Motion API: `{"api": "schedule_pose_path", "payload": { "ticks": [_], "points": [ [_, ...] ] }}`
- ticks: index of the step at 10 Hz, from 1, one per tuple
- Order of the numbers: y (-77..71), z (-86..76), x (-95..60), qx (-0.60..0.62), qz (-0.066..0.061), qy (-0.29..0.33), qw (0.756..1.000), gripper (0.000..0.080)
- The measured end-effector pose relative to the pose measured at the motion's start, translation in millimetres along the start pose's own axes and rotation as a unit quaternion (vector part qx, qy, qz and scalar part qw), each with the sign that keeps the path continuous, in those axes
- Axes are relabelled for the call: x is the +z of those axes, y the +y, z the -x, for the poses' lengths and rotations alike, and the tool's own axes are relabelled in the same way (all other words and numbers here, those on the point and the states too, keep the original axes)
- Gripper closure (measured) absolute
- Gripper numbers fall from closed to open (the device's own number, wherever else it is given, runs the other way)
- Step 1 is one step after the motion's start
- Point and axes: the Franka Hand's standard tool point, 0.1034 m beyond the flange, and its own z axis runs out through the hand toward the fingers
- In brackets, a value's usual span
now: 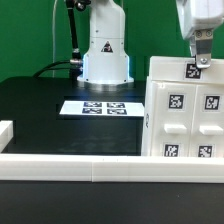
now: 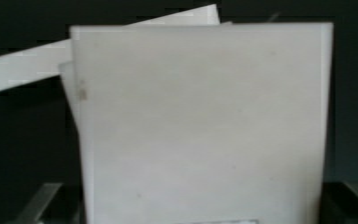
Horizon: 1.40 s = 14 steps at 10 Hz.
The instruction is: Assemble cabinet
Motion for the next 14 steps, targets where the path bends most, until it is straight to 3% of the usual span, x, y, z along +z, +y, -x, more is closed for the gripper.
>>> {"api": "schedule_pose_path", "payload": {
  "ticks": [2,3,7,11,12,14],
  "points": [
    [0.4,1.0,0.1,-0.003,0.000,0.000,1.000,0.0044],
    [-0.8,1.9,-1.9,-0.003,-0.001,-0.004,1.000,0.0013],
    [-11.3,11.2,-27.3,0.003,-0.018,-0.029,0.999,0.0002],
    [-11.4,11.8,-26.4,-0.024,-0.018,-0.030,0.999,0.0002],
    [-10.9,10.8,-26.0,-0.108,-0.014,-0.026,0.994,0.0002],
    [-16.2,10.9,-28.2,-0.277,0.002,-0.024,0.961,0.0002]
  ]
}}
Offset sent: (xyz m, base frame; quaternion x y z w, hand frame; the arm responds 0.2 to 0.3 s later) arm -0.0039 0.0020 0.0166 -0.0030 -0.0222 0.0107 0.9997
